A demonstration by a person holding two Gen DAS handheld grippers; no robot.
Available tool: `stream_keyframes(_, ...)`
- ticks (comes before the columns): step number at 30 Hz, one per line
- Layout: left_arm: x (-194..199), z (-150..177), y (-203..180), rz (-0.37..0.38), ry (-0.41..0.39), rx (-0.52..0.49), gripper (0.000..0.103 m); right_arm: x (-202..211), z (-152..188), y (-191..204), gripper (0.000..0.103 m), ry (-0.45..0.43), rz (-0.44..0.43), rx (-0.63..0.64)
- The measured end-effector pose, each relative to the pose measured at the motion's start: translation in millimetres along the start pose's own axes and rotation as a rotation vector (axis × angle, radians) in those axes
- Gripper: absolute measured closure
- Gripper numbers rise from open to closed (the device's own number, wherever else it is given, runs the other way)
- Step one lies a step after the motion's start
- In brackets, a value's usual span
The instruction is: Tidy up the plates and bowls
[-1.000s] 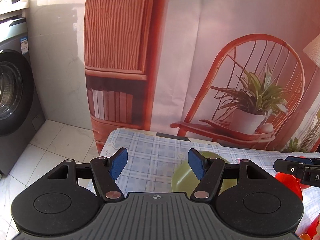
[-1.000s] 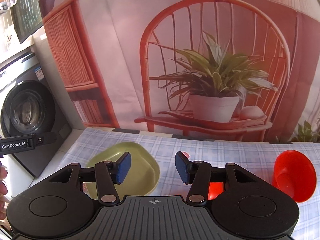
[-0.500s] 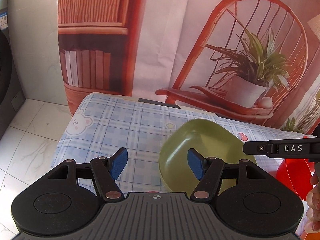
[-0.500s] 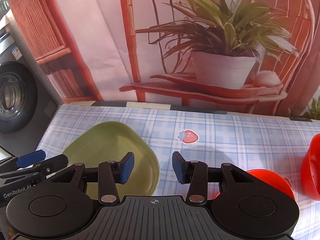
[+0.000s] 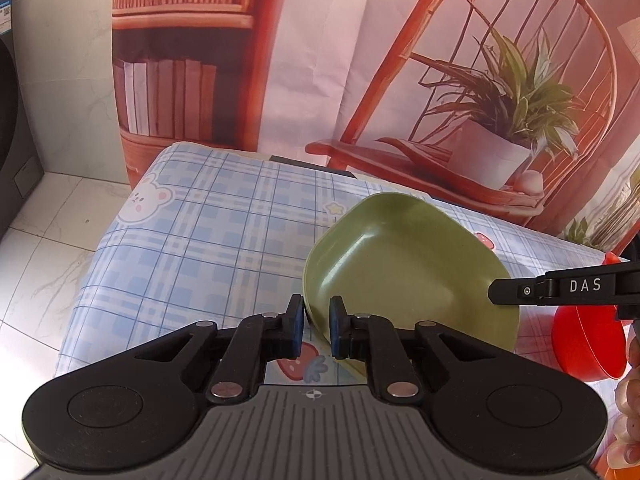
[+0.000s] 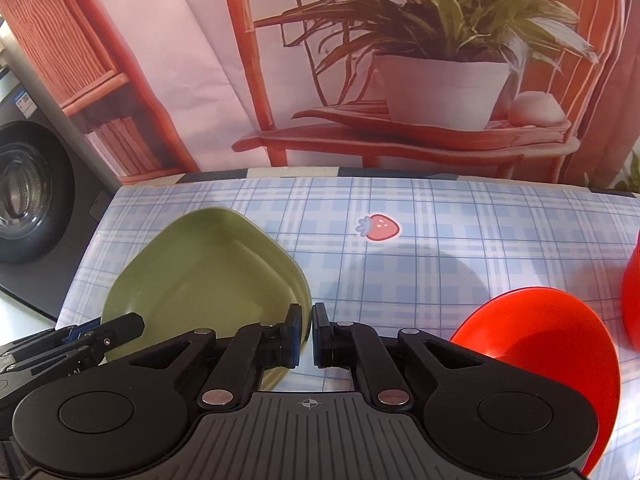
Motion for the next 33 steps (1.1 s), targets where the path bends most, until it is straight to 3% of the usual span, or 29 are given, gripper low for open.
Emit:
stream_keyframes(9, 65, 2, 2, -0.004, -0.054, 0.014, 0.093, 50, 13, 11, 0.098, -0.037, -0.067, -0.027)
stream_keyframes(17, 136, 10, -22, -0.024, -0.102, -0.056, 0.093, 122, 42, 11, 0.098, -0.113, -0.125, -0.043)
stream_keyframes(24, 175, 35, -64, 0.032, -0.115, -0.106, 0.093, 186, 85, -23, 0.098, -0.192, -0.128, -0.098)
stream_keyframes(33, 174, 90, -131, 0.125, -0.063, -0.193, 0.093, 234, 158, -93, 0.098, -0.221, -0.071, -0.226)
Point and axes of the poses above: each gripper's, at about its wrist camera, not at the fingertips, and x roughly against the way its jaws point, y to its left, z to its underside, the point moved 2 cm from there along -x, roughly the way its jaws point, and after that the axes turned 5 degrees about x, right-handed, at the moved point
